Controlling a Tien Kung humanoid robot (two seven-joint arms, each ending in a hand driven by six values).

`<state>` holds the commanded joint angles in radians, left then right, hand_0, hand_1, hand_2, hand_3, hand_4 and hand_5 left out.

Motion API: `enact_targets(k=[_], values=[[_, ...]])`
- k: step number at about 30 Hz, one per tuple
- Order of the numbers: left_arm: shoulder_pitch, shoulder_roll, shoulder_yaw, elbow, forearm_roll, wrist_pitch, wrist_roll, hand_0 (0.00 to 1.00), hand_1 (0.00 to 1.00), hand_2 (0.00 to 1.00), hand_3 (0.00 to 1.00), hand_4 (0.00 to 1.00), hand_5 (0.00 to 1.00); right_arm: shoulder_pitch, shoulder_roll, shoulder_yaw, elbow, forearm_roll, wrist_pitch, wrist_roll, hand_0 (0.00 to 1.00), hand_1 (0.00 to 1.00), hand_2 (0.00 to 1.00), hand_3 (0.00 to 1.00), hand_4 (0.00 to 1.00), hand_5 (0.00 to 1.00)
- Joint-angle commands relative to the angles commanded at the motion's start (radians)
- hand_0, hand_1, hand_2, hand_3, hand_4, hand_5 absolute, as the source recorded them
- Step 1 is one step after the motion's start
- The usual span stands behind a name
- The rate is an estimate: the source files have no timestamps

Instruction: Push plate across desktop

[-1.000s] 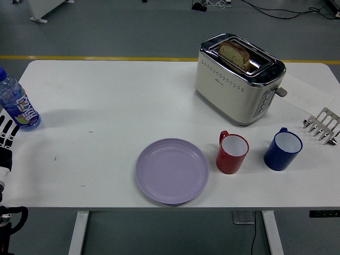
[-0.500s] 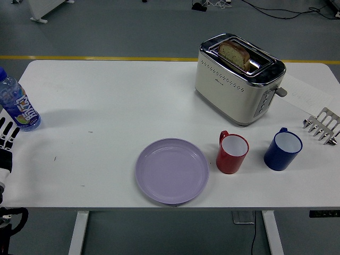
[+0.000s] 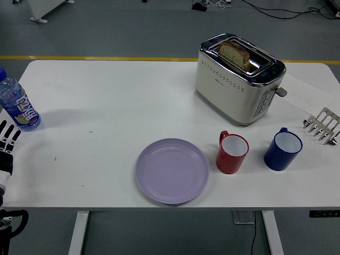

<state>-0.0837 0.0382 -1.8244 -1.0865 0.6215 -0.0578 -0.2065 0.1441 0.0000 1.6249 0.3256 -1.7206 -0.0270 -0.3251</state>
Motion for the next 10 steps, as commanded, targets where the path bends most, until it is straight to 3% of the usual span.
enact_targets(k=[10], values=[[0.001,0.003,0.0,-0.002,-0.001,-0.001,0.001,0.608,0.682,0.683,0.657,0.504,0.998,0.0,0.0,-0.001,-0.001,0.001,0.0,0.003,0.576,0.54,0.605,0.609,0.138,0.611]])
